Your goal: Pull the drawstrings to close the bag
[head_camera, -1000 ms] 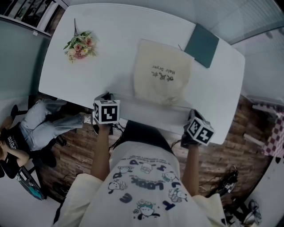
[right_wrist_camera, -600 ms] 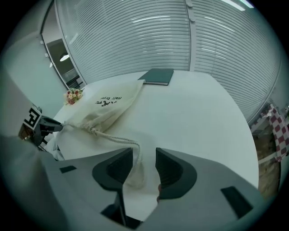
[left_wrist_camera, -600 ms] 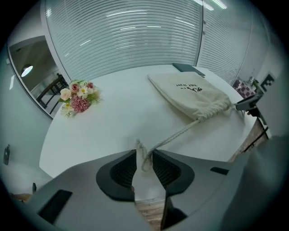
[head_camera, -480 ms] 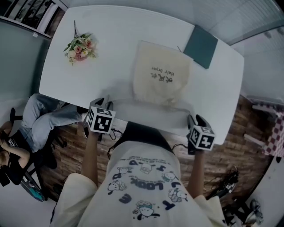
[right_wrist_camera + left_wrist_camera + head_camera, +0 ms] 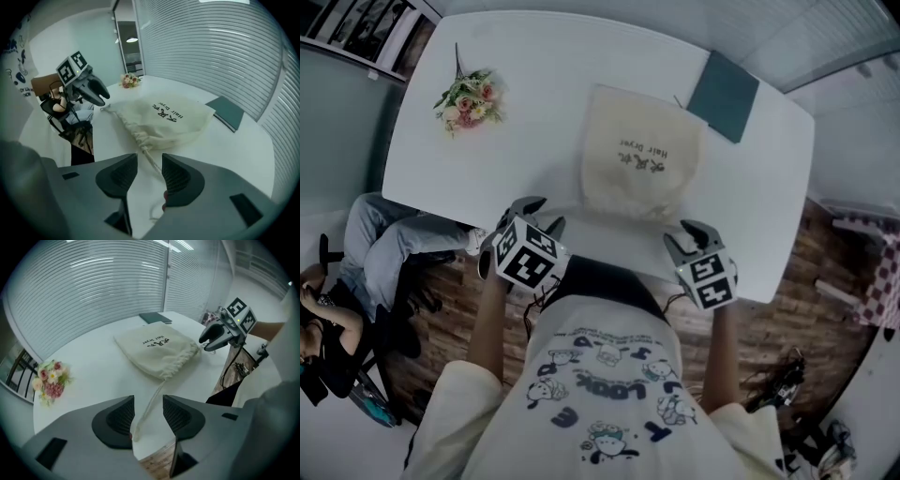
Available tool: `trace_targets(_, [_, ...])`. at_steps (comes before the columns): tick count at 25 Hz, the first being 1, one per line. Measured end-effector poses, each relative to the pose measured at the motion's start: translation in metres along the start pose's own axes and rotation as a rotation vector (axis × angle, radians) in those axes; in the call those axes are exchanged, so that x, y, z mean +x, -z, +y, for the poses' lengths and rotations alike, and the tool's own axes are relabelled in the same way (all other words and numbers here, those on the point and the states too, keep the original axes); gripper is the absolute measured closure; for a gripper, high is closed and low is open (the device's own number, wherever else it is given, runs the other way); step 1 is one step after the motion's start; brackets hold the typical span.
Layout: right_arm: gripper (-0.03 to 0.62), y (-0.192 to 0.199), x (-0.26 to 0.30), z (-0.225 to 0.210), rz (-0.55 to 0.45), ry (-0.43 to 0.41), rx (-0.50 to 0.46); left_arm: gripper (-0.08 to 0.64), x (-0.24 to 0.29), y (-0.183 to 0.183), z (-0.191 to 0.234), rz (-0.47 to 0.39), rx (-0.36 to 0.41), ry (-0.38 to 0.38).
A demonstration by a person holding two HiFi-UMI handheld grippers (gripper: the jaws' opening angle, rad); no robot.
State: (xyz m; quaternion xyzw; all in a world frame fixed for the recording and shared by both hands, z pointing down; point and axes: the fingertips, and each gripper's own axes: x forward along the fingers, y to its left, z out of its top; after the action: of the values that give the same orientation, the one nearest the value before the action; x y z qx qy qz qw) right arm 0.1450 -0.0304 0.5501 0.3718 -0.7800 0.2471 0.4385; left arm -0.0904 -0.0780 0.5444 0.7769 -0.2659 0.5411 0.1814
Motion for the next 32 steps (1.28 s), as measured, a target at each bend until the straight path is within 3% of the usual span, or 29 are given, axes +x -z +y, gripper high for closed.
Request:
trace_targets(5, [0.417,-0.004,0.018,0.011,0.075,-0.028,-0.123,0.347,0.023,-0.018,-0.022,0.027,0.155,0.033])
trace_targets(10, [0.427,-0.003,0.027,0.013,0.110,-0.046,-0.141,0.347,0.044,-0.023,-0.032,0.045,0.188,0.084])
trace_targets(15, [0.518,0.003,0.032,0.013,0.161,-0.034,-0.175,0.355,0.054,-0.021,-0.037,0.090,0.210,0.109])
trace_targets(20, [0.561,0.006,0.034,0.014,0.159,0.009,-0.180,0.474,0.059,-0.018,-0.032,0.113,0.238,0.067])
trace_targets(27, [0.569,0.005,0.030,0.005,0.128,0.147,-0.164,0.508,0.057,-0.020,-0.033,0.093,0.096,0.068])
trace_targets(32, [0.572,0.008,0.027,0.000,0.096,0.207,0.051,0.510,0.056,-0.016,-0.035,0.041,-0.204,0.099])
